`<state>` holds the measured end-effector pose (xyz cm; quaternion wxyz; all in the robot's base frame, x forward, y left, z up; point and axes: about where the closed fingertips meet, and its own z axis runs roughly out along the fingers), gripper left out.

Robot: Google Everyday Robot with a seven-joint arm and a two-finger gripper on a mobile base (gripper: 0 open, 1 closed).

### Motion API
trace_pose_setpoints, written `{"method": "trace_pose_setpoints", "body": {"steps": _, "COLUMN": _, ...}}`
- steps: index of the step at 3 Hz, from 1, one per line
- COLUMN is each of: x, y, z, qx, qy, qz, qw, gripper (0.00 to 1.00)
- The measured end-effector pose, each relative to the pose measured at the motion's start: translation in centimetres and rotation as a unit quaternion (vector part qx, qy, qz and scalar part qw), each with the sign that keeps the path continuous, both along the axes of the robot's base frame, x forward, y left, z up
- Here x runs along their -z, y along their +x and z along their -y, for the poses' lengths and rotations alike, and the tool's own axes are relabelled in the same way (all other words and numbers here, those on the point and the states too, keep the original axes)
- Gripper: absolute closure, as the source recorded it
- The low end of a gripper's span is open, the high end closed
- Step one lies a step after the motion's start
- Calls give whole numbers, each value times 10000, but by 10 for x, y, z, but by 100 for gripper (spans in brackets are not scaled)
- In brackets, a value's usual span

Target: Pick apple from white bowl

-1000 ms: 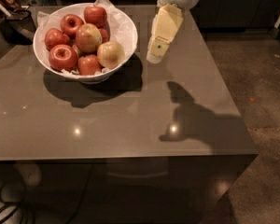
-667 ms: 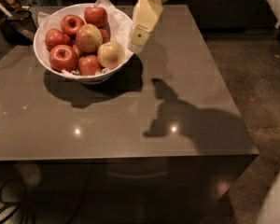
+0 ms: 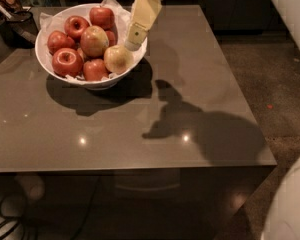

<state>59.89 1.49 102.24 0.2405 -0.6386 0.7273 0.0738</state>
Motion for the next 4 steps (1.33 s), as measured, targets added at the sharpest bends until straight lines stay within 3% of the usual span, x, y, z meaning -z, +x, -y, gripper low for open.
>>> {"method": "trace_pose_setpoints", "body": {"steps": 2, "x": 12, "y": 28, "z": -18, "qx": 271, "qy": -84, "qz": 13, "qw": 9996, "gripper": 17}}
{"method": "trace_pose_setpoints", "body": {"steps": 3, "x": 19, "y": 35, "z": -22, "qx": 317, "qy": -156, "qz": -52, "qw": 9994, "gripper": 16}}
{"method": "trace_pose_setpoints", "body": {"steps": 4, "x": 29, "y": 40, "z": -27, "qx": 326, "qy": -227, "qz": -186, "qw": 9990, "gripper": 23}}
